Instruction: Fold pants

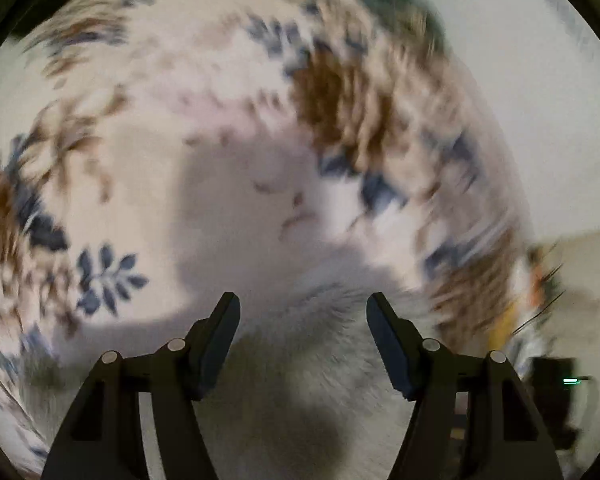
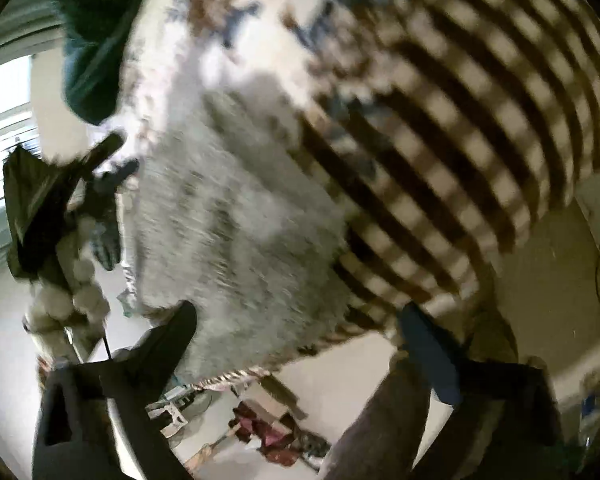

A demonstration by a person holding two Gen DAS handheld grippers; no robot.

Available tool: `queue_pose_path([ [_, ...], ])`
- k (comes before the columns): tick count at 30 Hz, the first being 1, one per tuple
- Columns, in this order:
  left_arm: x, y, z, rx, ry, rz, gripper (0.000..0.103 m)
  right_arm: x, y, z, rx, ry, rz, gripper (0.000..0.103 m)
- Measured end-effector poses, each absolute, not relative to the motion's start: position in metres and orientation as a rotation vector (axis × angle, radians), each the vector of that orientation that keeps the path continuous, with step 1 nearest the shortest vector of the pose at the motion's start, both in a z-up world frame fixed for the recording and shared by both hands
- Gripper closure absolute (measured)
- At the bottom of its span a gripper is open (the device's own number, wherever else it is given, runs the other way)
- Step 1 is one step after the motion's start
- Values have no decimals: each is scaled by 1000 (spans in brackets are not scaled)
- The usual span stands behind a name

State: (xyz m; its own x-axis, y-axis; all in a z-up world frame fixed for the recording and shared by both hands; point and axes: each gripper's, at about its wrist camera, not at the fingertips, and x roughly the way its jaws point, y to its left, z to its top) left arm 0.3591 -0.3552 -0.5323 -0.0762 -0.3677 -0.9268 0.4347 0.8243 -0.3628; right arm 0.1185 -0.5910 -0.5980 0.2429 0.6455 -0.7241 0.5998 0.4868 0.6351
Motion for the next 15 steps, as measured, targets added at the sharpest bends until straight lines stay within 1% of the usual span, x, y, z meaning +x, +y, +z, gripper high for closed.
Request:
queue_pose_path([
  [1,356,-333,-514,-49,1468,-666,27,122,-594,-596,1152,1406,48,0],
  [2,353,-318,-505,-102,1443,-654,9,129,-596,-596,1131,1392,60,0],
  [3,349,-303,-495,-145,1419,-635,4,139,-599,-597,1113,1379,86,0],
  [5,337,-260,-483,-253,1377,-576,4,162,-600,-600,1066,1366,132,0],
  [7,321,-221,-486,-343,1372,-499,4,184,-600,-610,1036,1358,214,0],
  [12,284,-171,-525,-486,1411,-386,4,233,-574,-648,988,1461,434,0],
  [15,271,-154,-543,-526,1378,-368,4,239,-561,-669,1018,1510,526,0],
])
